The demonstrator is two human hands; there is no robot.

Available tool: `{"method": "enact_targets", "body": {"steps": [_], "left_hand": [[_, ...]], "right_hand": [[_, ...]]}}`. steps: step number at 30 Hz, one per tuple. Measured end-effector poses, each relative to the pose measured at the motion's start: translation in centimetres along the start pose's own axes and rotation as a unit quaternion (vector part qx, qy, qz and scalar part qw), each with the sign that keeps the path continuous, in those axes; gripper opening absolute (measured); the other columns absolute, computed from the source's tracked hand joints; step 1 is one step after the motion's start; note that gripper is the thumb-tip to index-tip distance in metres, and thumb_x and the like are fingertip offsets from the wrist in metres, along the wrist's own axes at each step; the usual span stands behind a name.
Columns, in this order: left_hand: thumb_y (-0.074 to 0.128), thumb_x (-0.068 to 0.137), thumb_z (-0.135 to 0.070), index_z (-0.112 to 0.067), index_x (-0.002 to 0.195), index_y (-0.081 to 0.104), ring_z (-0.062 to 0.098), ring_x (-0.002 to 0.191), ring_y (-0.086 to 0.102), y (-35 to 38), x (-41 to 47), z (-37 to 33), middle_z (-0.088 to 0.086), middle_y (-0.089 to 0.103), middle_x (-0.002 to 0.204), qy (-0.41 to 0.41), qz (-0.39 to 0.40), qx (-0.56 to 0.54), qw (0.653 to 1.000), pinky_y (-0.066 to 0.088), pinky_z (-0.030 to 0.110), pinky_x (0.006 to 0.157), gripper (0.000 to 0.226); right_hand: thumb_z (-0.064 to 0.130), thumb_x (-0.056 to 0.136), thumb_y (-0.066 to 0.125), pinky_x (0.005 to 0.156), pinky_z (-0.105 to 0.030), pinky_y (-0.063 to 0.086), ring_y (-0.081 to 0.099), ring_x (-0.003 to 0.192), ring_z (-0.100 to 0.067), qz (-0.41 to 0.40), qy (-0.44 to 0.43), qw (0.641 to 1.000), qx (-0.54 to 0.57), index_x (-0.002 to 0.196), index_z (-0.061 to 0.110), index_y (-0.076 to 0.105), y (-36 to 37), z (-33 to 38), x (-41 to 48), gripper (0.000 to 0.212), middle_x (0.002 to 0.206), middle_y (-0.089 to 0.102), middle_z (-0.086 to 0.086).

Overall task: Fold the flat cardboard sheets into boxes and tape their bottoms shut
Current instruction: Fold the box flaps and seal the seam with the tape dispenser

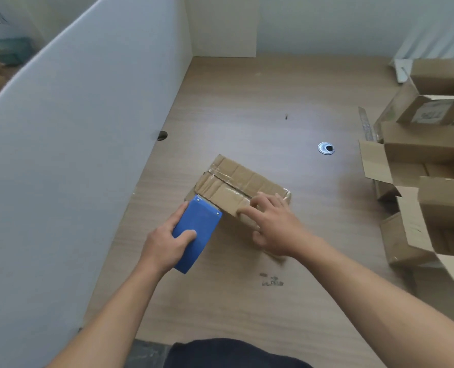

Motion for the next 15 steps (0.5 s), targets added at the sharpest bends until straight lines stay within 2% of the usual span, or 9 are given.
{"method": "enact_targets", "body": {"steps": [3, 5, 7, 9, 11, 13, 15], "left_hand": [[0.062, 0.089, -0.026, -0.062, 0.138, 0.041, 0.007, 0.093, 0.060, -0.3, -0.1, -0.1, -0.019, 0.065, 0.106, 0.003, -0.005, -0.001, 1.000, 0.046, 0.022, 0.073, 0.065], [0.062, 0.089, -0.024, -0.063, 0.138, 0.040, 0.007, 0.092, 0.061, -0.5, -0.1, -0.4, -0.020, 0.065, 0.105, 0.011, -0.015, -0.006, 1.000, 0.047, 0.022, 0.072, 0.066], [0.062, 0.090, -0.024, -0.064, 0.138, 0.039, 0.007, 0.093, 0.061, -0.8, -0.1, -0.7, -0.021, 0.064, 0.103, 0.016, -0.027, -0.013, 0.999, 0.048, 0.022, 0.073, 0.067], [0.062, 0.090, -0.024, -0.064, 0.138, 0.039, 0.006, 0.093, 0.060, -1.1, -0.1, -0.9, -0.022, 0.064, 0.103, 0.020, -0.036, -0.015, 0.999, 0.048, 0.022, 0.074, 0.067], [0.062, 0.090, -0.024, -0.065, 0.137, 0.038, 0.006, 0.093, 0.060, -1.4, -0.1, -1.1, -0.022, 0.064, 0.103, 0.022, -0.040, -0.011, 0.999, 0.048, 0.023, 0.074, 0.067], [0.062, 0.090, -0.025, -0.068, 0.136, 0.037, 0.009, 0.092, 0.061, -1.7, -0.1, -1.2, -0.020, 0.064, 0.101, 0.021, -0.042, -0.006, 0.999, 0.049, 0.023, 0.073, 0.068], [0.062, 0.090, -0.025, -0.069, 0.134, 0.037, 0.010, 0.091, 0.061, -2.0, -0.2, -1.2, -0.018, 0.065, 0.101, 0.023, -0.042, -0.003, 0.999, 0.049, 0.024, 0.073, 0.067]], "right_hand": [[0.042, 0.081, 0.057, 0.117, -0.039, 0.014, 0.024, 0.131, -0.020, 0.007, 0.034, 0.999, -0.016, 0.151, 0.045, 0.023, -1.1, -0.6, -0.2, 0.078, 0.135, 0.034, 0.002], [0.061, 0.082, 0.055, 0.114, -0.041, 0.015, 0.023, 0.132, -0.021, 0.005, 0.070, 0.997, -0.029, 0.152, 0.049, 0.009, -1.5, -0.3, 0.3, 0.084, 0.144, 0.027, 0.002], [0.067, 0.085, 0.053, 0.110, -0.045, 0.018, 0.023, 0.135, -0.024, 0.005, 0.102, 0.994, -0.043, 0.151, 0.051, 0.008, -1.6, 0.3, 1.1, 0.082, 0.152, 0.019, 0.003], [0.061, 0.089, 0.052, 0.106, -0.050, 0.021, 0.024, 0.134, -0.027, -0.002, 0.094, 0.994, -0.061, 0.145, 0.049, 0.023, -1.4, 0.9, 1.9, 0.064, 0.153, 0.022, 0.004], [0.047, 0.093, 0.051, 0.109, -0.054, 0.021, 0.022, 0.136, -0.028, 0.007, 0.081, 0.994, -0.067, 0.141, 0.043, 0.032, -1.2, 1.1, 2.5, 0.051, 0.155, 0.023, 0.004], [0.029, 0.096, 0.049, 0.115, -0.056, 0.016, 0.016, 0.144, -0.028, 0.037, 0.070, 0.995, -0.056, 0.145, 0.038, 0.032, -1.4, 0.9, 2.7, 0.053, 0.160, 0.017, 0.006], [0.016, 0.095, 0.047, 0.118, -0.052, 0.015, 0.009, 0.149, -0.025, 0.062, 0.052, 0.995, -0.058, 0.147, 0.036, 0.030, -2.0, 0.2, 2.7, 0.058, 0.162, 0.012, 0.008]]}}
Point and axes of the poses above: each hand's wrist, its own x-axis towards the middle knuckle, its own y-axis out of the palm, z = x × y, the point moved 1 cm from there along x, towards the middle knuckle
